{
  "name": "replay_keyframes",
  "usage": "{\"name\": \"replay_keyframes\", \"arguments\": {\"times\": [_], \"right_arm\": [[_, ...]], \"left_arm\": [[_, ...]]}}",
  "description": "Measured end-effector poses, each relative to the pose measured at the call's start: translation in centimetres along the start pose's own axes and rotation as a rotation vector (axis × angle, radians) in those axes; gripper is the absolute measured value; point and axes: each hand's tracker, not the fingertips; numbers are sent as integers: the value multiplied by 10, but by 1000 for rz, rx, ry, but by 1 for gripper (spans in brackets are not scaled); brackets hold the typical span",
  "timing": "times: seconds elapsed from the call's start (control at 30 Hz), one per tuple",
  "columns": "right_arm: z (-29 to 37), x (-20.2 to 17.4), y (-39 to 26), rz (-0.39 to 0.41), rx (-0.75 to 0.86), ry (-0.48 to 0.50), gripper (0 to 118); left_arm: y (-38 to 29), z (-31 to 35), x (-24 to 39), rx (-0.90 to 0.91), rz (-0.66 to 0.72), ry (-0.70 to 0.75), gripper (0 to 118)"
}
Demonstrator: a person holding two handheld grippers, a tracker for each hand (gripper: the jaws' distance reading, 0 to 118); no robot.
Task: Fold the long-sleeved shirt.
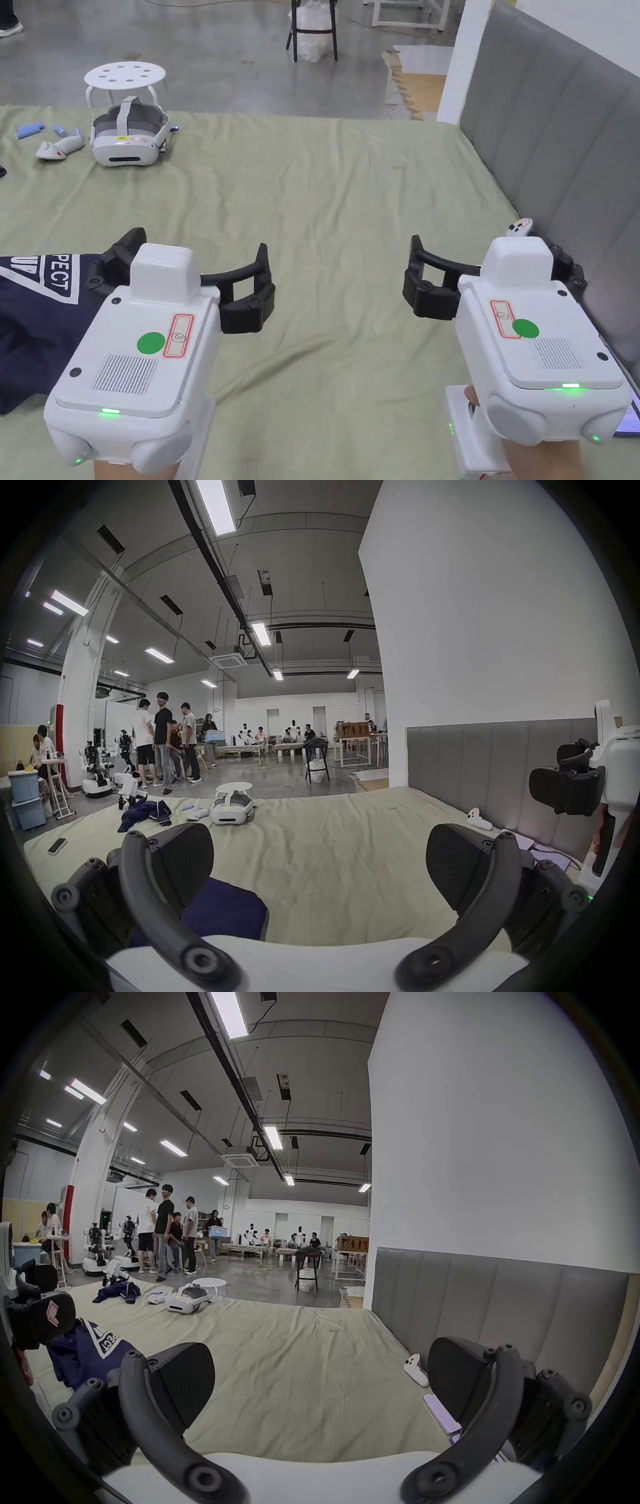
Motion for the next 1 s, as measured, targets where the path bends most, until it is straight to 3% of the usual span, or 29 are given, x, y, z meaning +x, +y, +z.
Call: {"name": "replay_keyframes", "arguments": {"times": [0.9, 0.97, 1.0], "right_arm": [[0, 4, 2, -16, -4, -28, 118], [-1, 4, 4, -16, -45, -38, 115], [-1, 4, 4, -22, -53, -28, 92]], "left_arm": [[-4, -3, 2, -8, 12, -4, 110], [-5, 0, 2, 2, 19, -4, 100], [-5, 1, 1, 9, 23, -4, 65]]}}
